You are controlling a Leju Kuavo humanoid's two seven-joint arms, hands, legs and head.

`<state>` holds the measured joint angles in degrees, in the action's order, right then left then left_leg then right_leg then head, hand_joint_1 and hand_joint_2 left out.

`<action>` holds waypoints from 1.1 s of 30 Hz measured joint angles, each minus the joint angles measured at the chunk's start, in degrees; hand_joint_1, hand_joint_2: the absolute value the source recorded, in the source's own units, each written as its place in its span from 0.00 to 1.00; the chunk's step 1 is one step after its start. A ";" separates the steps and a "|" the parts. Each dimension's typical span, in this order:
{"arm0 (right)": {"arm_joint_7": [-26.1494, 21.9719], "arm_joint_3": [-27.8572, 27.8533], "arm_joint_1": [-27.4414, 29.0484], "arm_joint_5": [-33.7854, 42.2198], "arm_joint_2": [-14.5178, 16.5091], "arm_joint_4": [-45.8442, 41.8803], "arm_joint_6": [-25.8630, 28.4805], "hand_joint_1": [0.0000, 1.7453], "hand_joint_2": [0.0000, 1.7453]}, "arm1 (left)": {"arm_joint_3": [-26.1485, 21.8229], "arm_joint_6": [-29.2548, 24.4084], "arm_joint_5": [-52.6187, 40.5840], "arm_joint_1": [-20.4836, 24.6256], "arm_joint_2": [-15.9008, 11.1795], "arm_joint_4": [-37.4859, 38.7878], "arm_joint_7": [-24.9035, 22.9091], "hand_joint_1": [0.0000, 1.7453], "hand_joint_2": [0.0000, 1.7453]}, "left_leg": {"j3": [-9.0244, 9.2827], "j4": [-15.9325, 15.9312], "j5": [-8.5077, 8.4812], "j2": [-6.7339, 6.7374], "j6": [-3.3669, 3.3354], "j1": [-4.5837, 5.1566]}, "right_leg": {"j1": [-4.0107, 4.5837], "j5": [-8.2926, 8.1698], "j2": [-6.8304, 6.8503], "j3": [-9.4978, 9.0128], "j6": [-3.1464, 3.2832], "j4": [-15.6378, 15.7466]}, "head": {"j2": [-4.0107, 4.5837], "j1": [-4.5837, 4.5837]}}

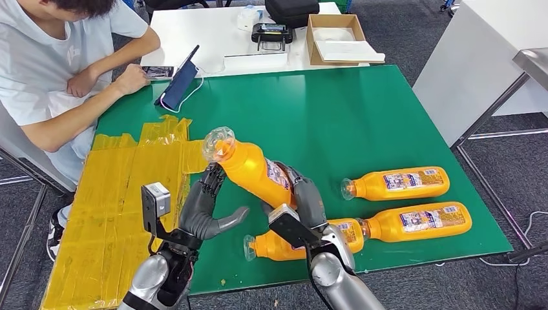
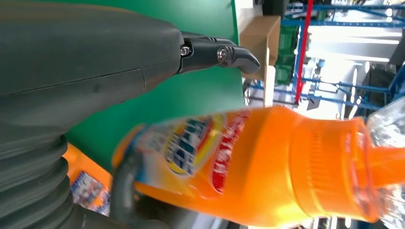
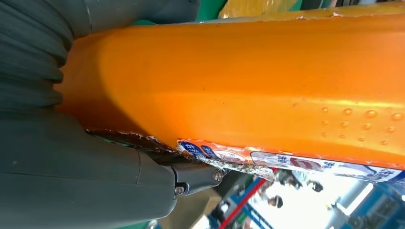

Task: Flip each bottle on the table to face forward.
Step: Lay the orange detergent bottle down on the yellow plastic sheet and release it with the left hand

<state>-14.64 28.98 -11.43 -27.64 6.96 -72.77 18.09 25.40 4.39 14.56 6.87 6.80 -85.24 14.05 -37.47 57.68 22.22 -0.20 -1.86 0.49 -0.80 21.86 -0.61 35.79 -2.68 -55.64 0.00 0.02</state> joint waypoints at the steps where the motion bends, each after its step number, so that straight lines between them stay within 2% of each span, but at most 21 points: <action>1: -0.01 0.44 -0.17 0.13 0.11 0.37 -0.26 1.00 1.00 | 0.29 0.20 0.58 0.26 -0.10 -0.09 -0.14 0.00 1.00 | -0.01 0.00 0.00 0.00 0.00 0.00 | 0.00 0.00 0.00 0.00 0.00 0.00 | 0.00 0.00; 20: -1.03 5.93 -1.92 -0.98 2.07 6.09 -0.89 1.00 1.00 | 2.14 -0.66 1.68 2.60 -0.62 -0.52 -0.38 0.00 1.00 | -0.01 0.00 0.00 0.00 0.00 -0.01 | 0.01 0.01 0.00 0.04 0.01 0.00 | 0.00 0.01; 21: -1.05 6.12 -2.00 -0.99 2.16 6.31 -0.80 1.00 1.00 | 2.15 -0.85 1.59 2.68 -0.62 -0.42 -0.36 0.09 1.00 | -0.01 0.00 0.00 0.01 0.00 -0.01 | 0.01 0.01 0.00 0.04 0.01 0.00 | 0.00 0.00; 24: -1.14 6.68 -2.33 -0.83 2.33 6.91 -0.51 1.00 1.00 | 2.36 -2.05 0.59 3.07 -0.62 0.07 -0.05 0.83 1.00 | -0.02 0.00 0.00 0.01 0.00 -0.01 | 0.00 0.01 0.00 0.05 0.01 0.00 | 0.00 -0.01; 25: -1.15 6.86 -2.49 -0.72 2.34 7.09 -0.45 0.99 1.00 | 2.51 -2.62 0.10 3.26 -0.62 0.32 0.10 0.99 1.00 | -0.02 0.00 0.00 0.00 0.00 -0.01 | 0.00 0.01 0.00 0.05 0.01 0.00 | 0.00 0.00; 33: -1.14 7.40 -3.36 -0.28 2.34 8.20 -0.10 1.00 1.00 | 3.27 -4.43 -0.84 4.40 -0.60 1.92 1.02 1.00 1.00 | -0.03 0.00 0.00 0.01 0.00 0.00 | 0.00 0.00 0.00 0.05 0.00 0.00 | 0.00 0.00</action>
<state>-15.79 36.38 -14.79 -27.93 9.31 -64.57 17.99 28.67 -0.03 13.72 11.27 6.20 -83.32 15.07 -37.49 57.68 22.22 -0.19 -1.85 0.48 -0.79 21.86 -0.62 35.84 -2.67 -55.64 0.00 0.02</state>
